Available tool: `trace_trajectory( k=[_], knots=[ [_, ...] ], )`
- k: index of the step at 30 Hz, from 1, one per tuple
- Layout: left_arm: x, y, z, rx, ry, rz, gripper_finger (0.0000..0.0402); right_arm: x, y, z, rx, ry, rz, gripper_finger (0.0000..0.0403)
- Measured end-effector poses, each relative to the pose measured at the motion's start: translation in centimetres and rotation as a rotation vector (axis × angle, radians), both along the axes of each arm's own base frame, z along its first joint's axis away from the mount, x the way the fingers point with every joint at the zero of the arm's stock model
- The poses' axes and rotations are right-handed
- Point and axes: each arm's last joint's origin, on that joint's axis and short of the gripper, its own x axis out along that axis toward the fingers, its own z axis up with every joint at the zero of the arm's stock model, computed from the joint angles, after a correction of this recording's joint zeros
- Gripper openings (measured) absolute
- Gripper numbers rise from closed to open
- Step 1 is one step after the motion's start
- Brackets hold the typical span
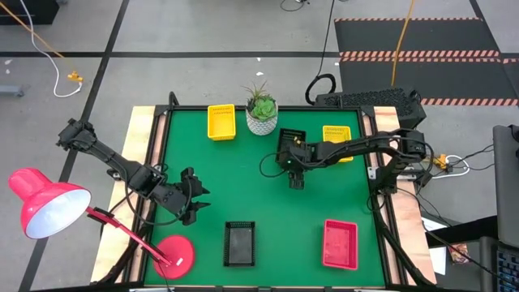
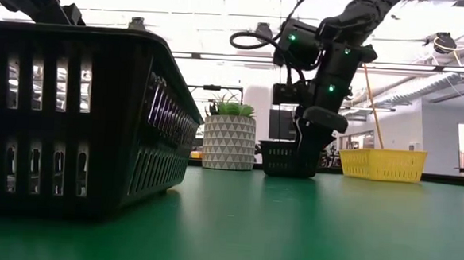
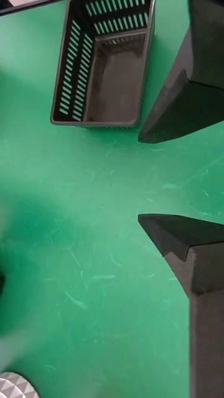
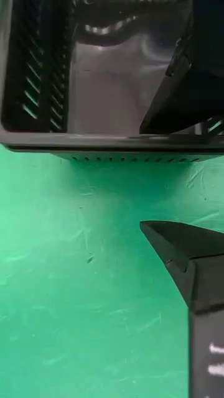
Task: Stack baskets by color
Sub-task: Stack the stacked top black bins on the bottom black bin
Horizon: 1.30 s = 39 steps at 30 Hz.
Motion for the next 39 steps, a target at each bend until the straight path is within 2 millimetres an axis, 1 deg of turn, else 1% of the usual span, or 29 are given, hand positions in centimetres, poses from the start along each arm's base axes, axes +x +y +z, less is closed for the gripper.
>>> trace_trajectory(
  k=[7, 10, 12, 14, 16, 19, 20, 25, 28, 31, 35, 39],
  knots=[
    [0.0, 0.0, 0.0, 0.002, -0.001, -0.002, 0.0198, 0.1, 0.0, -0.1, -0.003, -0.029, 0.001, 0.0226],
    [0.0, 0.0, 0.0, 0.002, 0.0, -0.002, 0.0198, 0.2, 0.0, 0.0, -0.004, -0.037, 0.002, 0.0214],
    [0.0, 0.0, 0.0, 0.002, -0.001, -0.002, 0.0198, 0.2, 0.0, 0.0, 0.001, -0.038, 0.016, 0.0193],
    [0.0, 0.0, 0.0, 0.002, 0.0, -0.002, 0.0198, 0.2, 0.1, -0.2, 0.021, -0.039, 0.037, 0.0158],
    [0.0, 0.0, 0.0, 0.002, -0.001, -0.002, 0.0198, -0.1, 0.2, -0.5, 0.047, -0.03, 0.047, 0.0111],
    [0.0, 0.0, 0.0, 0.002, 0.0, -0.002, 0.0198, -0.5, 0.3, -1.0, 0.078, -0.016, 0.05, 0.003],
    [0.0, 0.0, 0.0, 0.002, 0.0, -0.002, 0.0198, -0.5, 0.4, -1.0, 0.085, -0.019, 0.048, 0.0016],
    [0.0, 0.0, 0.0, 0.003, 0.0, -0.002, 0.0198, -0.3, 1.2, -0.8, 0.104, -0.036, 0.056, 0.0007],
    [0.0, 0.0, 0.0, 0.004, 0.0, -0.003, 0.0198, 0.4, 2.8, 0.5, 0.124, -0.072, 0.11, 0.0004],
    [0.0, 0.0, 0.0, 0.008, 0.0, -0.007, 0.0198, 1.6, 5.0, 2.3, 0.126, -0.134, 0.161, 0.0003],
    [0.0, 0.0, 0.0, 0.012, -0.006, 0.001, 0.0198, 3.2, 8.9, 5.4, 0.046, -0.233, 0.233, 0.0002],
    [0.1, 0.1, 0.0, 0.025, -0.013, 0.015, 0.0198, 3.9, 12.8, 9.1, -0.01, -0.323, 0.286, 0.0001]
  ],
)
